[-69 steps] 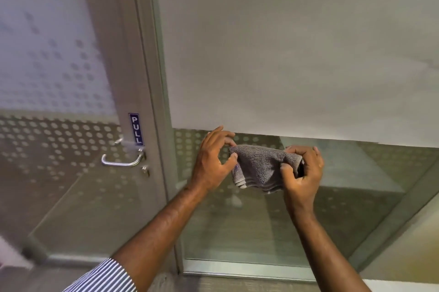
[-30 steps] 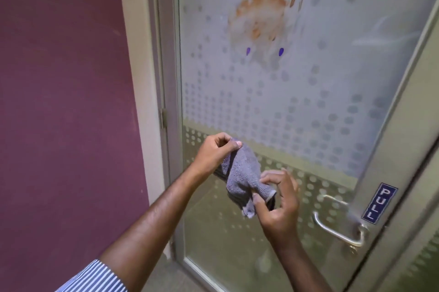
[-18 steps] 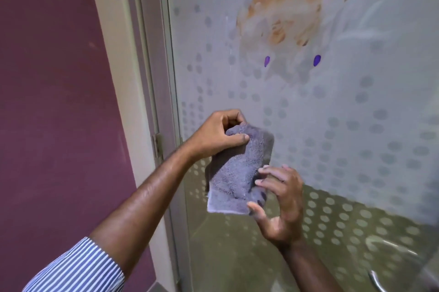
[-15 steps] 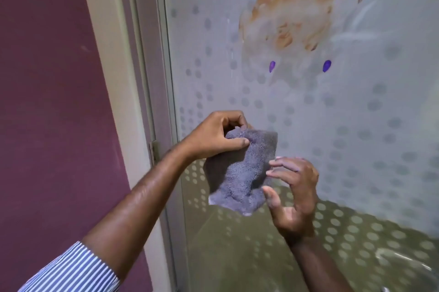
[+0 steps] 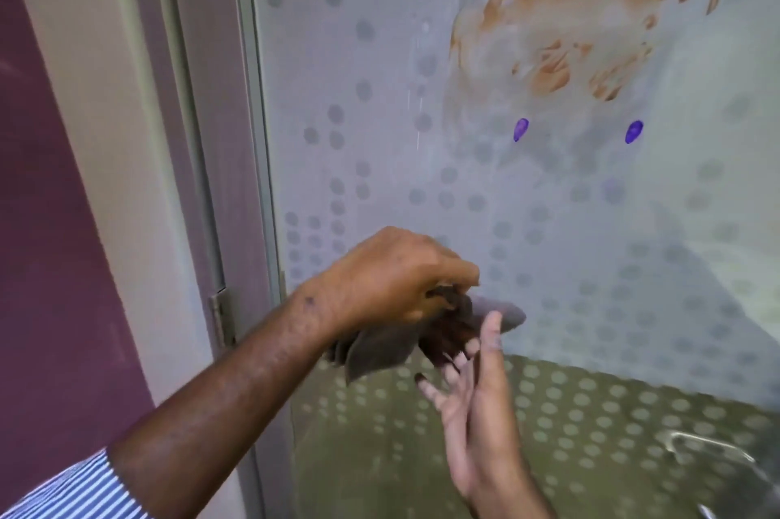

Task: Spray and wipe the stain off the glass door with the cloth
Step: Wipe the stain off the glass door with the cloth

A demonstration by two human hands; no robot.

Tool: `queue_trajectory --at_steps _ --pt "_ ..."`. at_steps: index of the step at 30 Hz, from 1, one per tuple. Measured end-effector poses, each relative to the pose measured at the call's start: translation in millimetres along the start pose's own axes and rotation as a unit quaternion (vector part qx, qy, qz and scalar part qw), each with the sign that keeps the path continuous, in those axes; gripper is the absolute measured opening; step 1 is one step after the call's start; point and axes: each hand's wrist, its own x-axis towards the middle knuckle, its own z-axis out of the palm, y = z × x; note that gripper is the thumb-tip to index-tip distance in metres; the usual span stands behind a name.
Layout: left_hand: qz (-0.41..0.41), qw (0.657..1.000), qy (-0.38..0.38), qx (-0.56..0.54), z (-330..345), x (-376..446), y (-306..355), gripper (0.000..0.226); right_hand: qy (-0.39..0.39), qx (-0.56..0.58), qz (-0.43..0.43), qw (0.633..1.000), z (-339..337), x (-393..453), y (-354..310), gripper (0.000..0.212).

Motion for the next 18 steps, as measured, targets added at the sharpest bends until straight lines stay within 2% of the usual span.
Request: queue_trajectory --at_steps 3,6,8,10,12,15,18 --pt "0.075 0.993 0.093 0.014 18.7 -14.4 13.7 0.004 0.033 0.087 -0.051 0.994 28.0 -6.0 -1.9 0.08" --pt "0.098 0.964 0.242 -0.045 39.1 -35.0 20.3 0.014 0.143 0.142 -0.17 0.965 54.3 1.9 4.6 0.076" --pt "0.088 0.944 0.299 -0.106 50.4 -45.4 25.2 0.019 0.205 0.133 -0.244 0.938 59.2 9.2 10.0 0.067" --pt "0.08 0.934 0.298 -0.179 58.8 -56.2 22.8 0.017 0.273 0.07 -0.296 0.913 63.2 15.8 17.0 0.045" --pt "0.074 0.929 0.26 -0.254 64.3 -63.1 17.2 0.007 0.331 0.007 -0.336 0.882 64.3 20.5 20.3 0.043" --pt "0.068 0.926 0.2 -0.314 65.9 -64.1 1.9 0.035 0.357 -0.021 -0.396 0.846 59.4 31.1 11.2 0.045" --pt "0.055 0.949 0.199 -0.24 65.2 -63.1 -29.6 0.057 0.381 -0.056 -0.449 0.806 47.3 45.3 -12.4 0.044"
